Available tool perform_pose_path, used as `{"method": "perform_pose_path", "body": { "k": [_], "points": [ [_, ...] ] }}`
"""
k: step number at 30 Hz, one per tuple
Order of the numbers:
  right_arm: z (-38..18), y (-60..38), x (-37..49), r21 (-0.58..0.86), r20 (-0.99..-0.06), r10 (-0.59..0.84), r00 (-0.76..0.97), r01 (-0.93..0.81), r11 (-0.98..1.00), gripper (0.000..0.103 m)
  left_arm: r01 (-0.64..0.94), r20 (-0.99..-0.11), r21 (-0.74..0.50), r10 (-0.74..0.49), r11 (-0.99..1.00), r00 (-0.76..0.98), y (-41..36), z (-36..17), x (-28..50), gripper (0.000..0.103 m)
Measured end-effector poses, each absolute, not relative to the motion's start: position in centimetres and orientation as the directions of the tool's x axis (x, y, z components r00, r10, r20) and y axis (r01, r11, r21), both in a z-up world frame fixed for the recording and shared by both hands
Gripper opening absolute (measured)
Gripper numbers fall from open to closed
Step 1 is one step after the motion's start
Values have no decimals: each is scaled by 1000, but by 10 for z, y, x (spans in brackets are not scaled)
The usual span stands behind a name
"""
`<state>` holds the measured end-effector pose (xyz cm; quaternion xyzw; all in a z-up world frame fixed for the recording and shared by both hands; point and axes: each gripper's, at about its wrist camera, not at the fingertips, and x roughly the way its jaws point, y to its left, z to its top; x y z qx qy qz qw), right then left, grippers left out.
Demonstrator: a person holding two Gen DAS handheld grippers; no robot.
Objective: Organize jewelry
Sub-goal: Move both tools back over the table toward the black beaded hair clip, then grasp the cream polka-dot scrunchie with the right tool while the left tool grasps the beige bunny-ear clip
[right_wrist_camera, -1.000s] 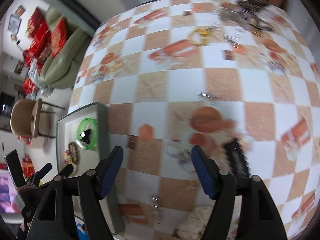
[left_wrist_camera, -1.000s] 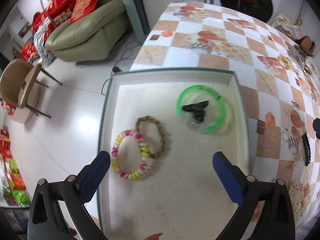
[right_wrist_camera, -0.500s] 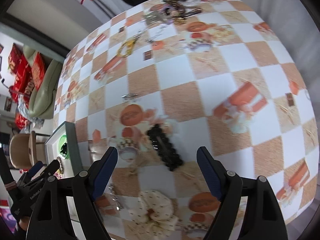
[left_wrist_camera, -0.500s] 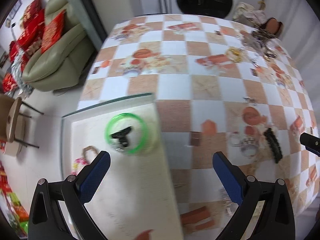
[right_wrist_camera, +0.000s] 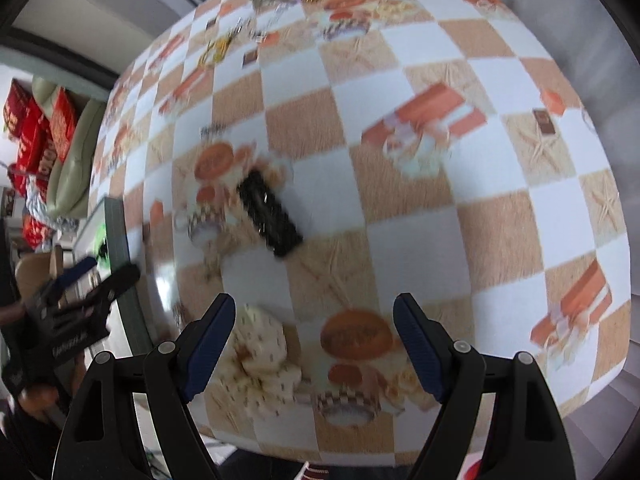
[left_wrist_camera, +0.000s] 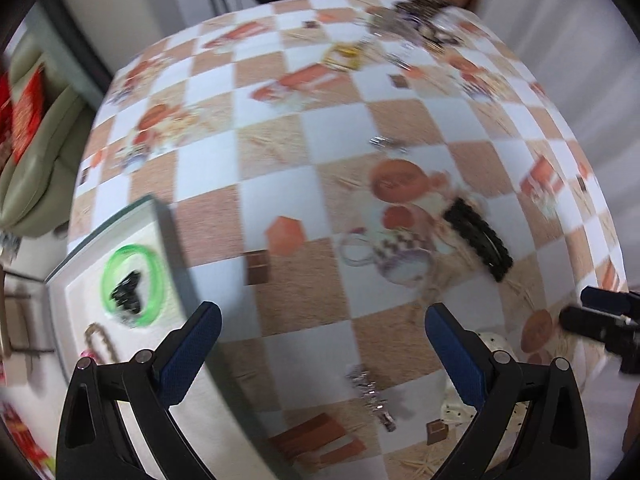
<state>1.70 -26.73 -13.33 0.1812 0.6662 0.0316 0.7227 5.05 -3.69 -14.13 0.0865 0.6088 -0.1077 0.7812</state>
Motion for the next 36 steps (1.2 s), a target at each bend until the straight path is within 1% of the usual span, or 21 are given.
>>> {"method": "perform_pose_path", "body": {
  "k": [9, 13, 14, 15, 20, 21, 23, 24, 29, 30, 32, 33, 34, 35, 36],
  "points": [
    [-142, -233, -22, 339, -940, 334, 64, 97, 936, 84, 392, -977, -8, -91, 920, 195, -70, -164, 50, 103],
    [-152, -219, -33, 350, -937, 347, 44, 98, 932, 83, 429, -978, -6, -93, 903, 184, -80, -173, 50, 103],
    [-154, -217, -35, 350, -937, 347, 45, 97, 932, 83, 436, -979, -5, -94, 900, 183, -82, -175, 51, 102],
    [-155, -214, -37, 346, -938, 343, 49, 92, 934, 83, 442, -979, -1, -91, 897, 182, -83, -177, 50, 95],
    [-162, -200, -38, 321, -946, 317, 71, 60, 945, 83, 473, -983, 8, -79, 881, 164, -93, -187, 50, 94],
    [-164, -198, -39, 320, -946, 316, 72, 60, 945, 81, 477, -983, 10, -78, 879, 164, -94, -188, 50, 94],
    [-168, -195, -37, 311, -949, 306, 73, 61, 949, 74, 484, -984, 12, -77, 875, 163, -96, -190, 49, 86],
    [-170, -193, -37, 305, -951, 301, 72, 61, 950, 73, 489, -985, 13, -73, 872, 157, -98, -191, 49, 80],
    [-173, -185, -32, 286, -956, 280, 86, 64, 956, 61, 503, -985, 12, -77, 864, 157, -105, -192, 48, 80],
    [-173, -183, -30, 282, -957, 276, 87, 63, 957, 60, 506, -985, 11, -79, 863, 156, -107, -192, 47, 77],
    [-174, -182, -28, 278, -958, 272, 90, 62, 959, 55, 514, -984, 7, -86, 858, 157, -110, -191, 46, 73],
    [-174, -182, -28, 275, -959, 269, 91, 62, 959, 53, 518, -984, 4, -90, 855, 155, -111, -191, 46, 69],
    [-174, -182, -27, 278, -958, 272, 91, 63, 959, 47, 520, -984, -2, -95, 854, 152, -112, -190, 46, 64],
    [-175, -182, -26, 281, -957, 275, 89, 65, 958, 41, 521, -983, -9, -102, 854, 150, -113, -189, 46, 61],
    [-175, -183, -25, 283, -957, 277, 88, 67, 957, 39, 523, -983, -12, -106, 852, 151, -113, -188, 45, 54]
  ]
}}
